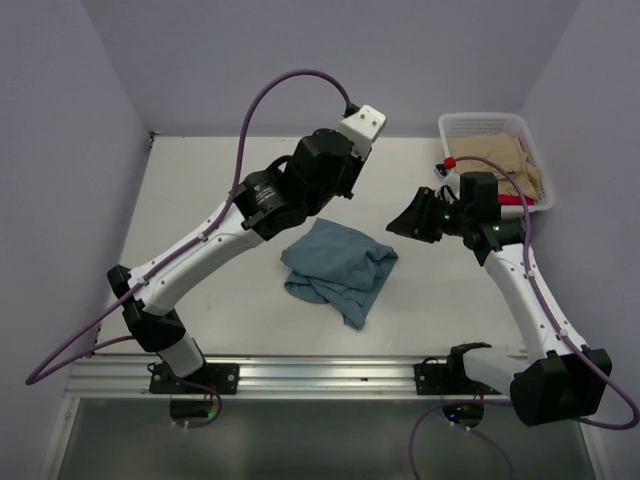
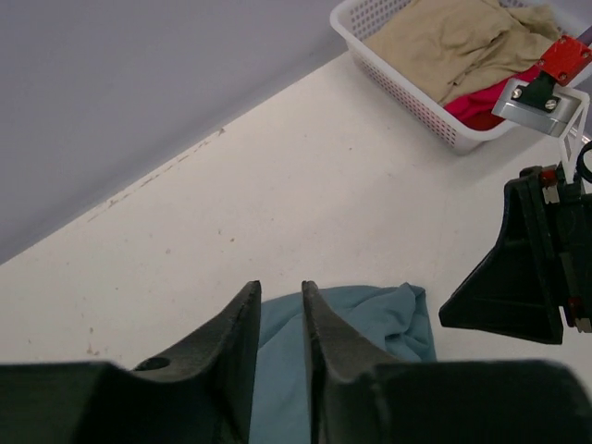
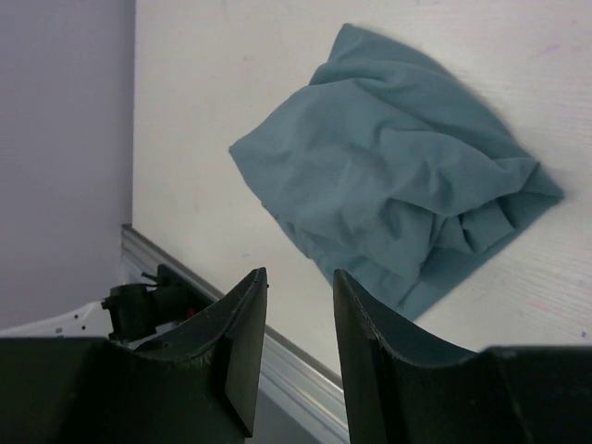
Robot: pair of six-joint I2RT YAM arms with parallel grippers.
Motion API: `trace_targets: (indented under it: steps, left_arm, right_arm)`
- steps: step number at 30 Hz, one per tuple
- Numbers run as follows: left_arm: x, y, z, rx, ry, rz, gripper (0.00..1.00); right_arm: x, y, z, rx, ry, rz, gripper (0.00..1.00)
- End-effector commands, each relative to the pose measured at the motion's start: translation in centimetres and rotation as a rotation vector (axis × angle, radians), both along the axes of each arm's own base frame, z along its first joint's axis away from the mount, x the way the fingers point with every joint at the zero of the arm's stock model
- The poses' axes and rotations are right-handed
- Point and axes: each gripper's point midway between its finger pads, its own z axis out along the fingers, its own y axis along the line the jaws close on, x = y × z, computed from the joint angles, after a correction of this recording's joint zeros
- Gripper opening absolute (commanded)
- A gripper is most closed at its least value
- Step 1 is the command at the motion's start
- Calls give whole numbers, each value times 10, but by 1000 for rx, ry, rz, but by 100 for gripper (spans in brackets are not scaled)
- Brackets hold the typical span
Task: Fold and stack the t-shirts
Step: Flatten the tshirt out
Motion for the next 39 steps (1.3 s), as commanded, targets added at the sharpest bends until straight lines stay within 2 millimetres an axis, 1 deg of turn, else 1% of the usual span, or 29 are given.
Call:
trace_targets:
  steps: [1,3,4,5,6,7,8,9,10,11,13,14,15,16,17,18,19,21,22,24,25,30,31,33,35,37,39]
  left_arm:
    - [2,3,3,-10,-2,30,22]
    - [-4,-9,-10,34,4,-67,20]
    - [-7,-15,-30,73,23,-116,20]
    - [-18,-27,-42,119,28,-245,21]
    - [-26,-33,-56,150,45,-309,23]
    - [-35,-36,-85,225,66,-388,27]
    - [-57,-48,-97,239,80,-493,29]
    - [-65,-51,-108,266,84,-528,32]
    - [-72,-51,-129,308,100,-544,39]
    - [-76,-53,-139,335,110,-522,40]
    - [-73,-46,-156,352,151,-450,43]
    - [-69,-42,-160,332,177,-384,44]
    - [-69,-40,-165,317,197,-352,45]
    - [-69,-36,-175,305,214,-317,47]
    - [-68,-31,-172,234,238,-229,47]
    - [-68,-28,-175,204,254,-191,47]
    - [-69,-20,-181,136,288,-109,46]
    - [-72,-15,-189,64,330,-44,44]
    - [-76,-11,-199,-9,377,24,43]
    - [-78,-8,-209,-88,419,88,43]
    - [-83,-3,-223,-140,472,150,43]
    - [-93,-1,-246,-258,572,273,41]
    - [-96,-3,-246,-303,595,293,41]
    - [-97,-3,-250,-327,607,315,40]
    - [-96,1,-258,-346,611,361,40]
    - [-92,8,-266,-354,601,422,40]
    - [-93,15,-274,-347,605,461,40]
  right_arm:
    - [-9,18,21,103,-37,85,39]
    - [-13,18,18,94,-26,85,39]
    - [-12,16,17,86,-28,75,39]
    - [-13,16,17,84,-29,75,39]
    - [-14,14,18,78,-35,69,39]
    - [-14,13,18,66,-35,61,39]
    - [-14,12,19,59,-37,61,39]
    - [-14,11,18,52,-36,57,39]
    - [-13,10,17,44,-34,51,39]
    - [-11,7,18,27,-38,37,39]
    - [-10,4,15,7,-30,31,39]
    - [-10,3,14,-2,-31,24,39]
    - [-9,2,13,-7,-29,20,39]
    - [-8,1,13,-11,-30,16,39]
    - [-6,0,14,-18,-36,6,39]
    - [-5,-1,12,-23,-31,3,39]
    - [-4,-1,12,-25,-28,3,39]
    - [-4,-2,11,-32,-26,2,39]
    - [-3,-2,10,-34,-22,1,39]
    - [-1,-2,11,-38,-26,-1,39]
    - [0,-3,11,-40,-24,-3,39]
    - [3,-3,10,-48,-21,-3,39]
    - [3,-3,10,-49,-19,-4,39]
    - [4,-3,8,-51,-15,-5,39]
    - [4,-4,7,-53,-11,-6,39]
    - [4,-4,6,-55,-9,-7,39]
    - [4,-4,5,-59,-6,-7,39]
